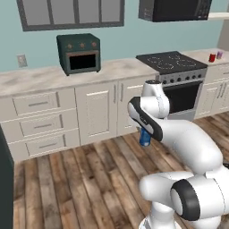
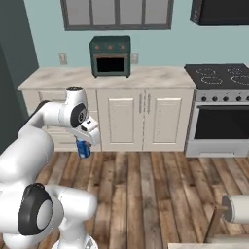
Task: Four empty soda cans are scattered around the kitchen. Gather all the cans and cluster them next to the stove for recycling.
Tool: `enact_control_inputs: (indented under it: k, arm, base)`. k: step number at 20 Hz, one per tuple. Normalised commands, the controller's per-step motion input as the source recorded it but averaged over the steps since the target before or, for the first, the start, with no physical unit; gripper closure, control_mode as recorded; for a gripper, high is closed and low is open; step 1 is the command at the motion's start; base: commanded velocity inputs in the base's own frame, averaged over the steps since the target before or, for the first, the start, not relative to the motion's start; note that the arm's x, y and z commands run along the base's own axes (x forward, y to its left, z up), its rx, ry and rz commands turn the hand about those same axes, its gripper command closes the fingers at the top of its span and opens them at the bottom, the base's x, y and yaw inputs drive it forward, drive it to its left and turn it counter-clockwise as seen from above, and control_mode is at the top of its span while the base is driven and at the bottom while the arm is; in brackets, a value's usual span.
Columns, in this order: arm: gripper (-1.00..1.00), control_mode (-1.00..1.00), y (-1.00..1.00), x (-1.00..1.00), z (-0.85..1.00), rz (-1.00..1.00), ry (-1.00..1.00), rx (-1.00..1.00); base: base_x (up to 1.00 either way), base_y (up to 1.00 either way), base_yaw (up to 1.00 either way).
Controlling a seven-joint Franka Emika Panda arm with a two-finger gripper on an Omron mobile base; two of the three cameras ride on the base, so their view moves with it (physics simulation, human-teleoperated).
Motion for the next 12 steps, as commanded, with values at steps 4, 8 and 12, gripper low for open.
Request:
enact_control_inputs:
  k: [4,8,12]
  arm:
    - [1.0,1.0,0.0,0.0,0.0,0.0,0.0,0.0]
    - [1.0,1.0,0.0,0.0,0.0,0.0,0.0,0.0]
    - [1.0,1.0,0.0,0.0,0.0,0.0,0.0,0.0]
  base:
    - [0.73,0.01,0.0]
    - [0.72,0.0,0.0]
    - [0.71,0.0,0.02]
